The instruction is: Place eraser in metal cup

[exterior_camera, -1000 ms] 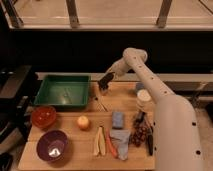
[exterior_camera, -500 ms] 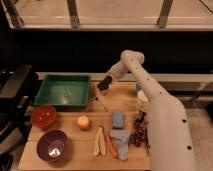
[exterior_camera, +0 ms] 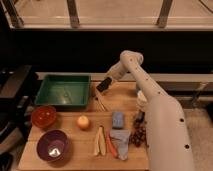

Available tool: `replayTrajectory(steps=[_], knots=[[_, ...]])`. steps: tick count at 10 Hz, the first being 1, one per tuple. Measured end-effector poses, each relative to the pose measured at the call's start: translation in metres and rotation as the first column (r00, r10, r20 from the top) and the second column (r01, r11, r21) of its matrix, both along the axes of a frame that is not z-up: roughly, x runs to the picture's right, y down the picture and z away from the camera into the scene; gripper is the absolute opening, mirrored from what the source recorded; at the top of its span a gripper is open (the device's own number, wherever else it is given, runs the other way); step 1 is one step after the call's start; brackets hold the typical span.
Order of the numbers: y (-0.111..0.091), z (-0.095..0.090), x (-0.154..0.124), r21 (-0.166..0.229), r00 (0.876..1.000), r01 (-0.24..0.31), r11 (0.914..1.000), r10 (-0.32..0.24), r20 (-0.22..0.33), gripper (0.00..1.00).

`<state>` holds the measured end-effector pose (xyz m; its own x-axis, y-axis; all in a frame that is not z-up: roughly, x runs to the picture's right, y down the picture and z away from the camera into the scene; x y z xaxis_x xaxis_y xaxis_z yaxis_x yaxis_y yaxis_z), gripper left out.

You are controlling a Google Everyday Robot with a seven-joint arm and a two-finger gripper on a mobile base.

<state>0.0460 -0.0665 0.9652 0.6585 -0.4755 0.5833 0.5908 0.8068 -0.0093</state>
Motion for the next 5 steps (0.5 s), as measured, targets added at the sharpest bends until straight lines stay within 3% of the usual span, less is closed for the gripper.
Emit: replayTrajectory(steps=[5], knots=[[-0.009,-0.013,0.003,0.009,1.000,-0.016,0.9998,0.016,0.015,0.75]])
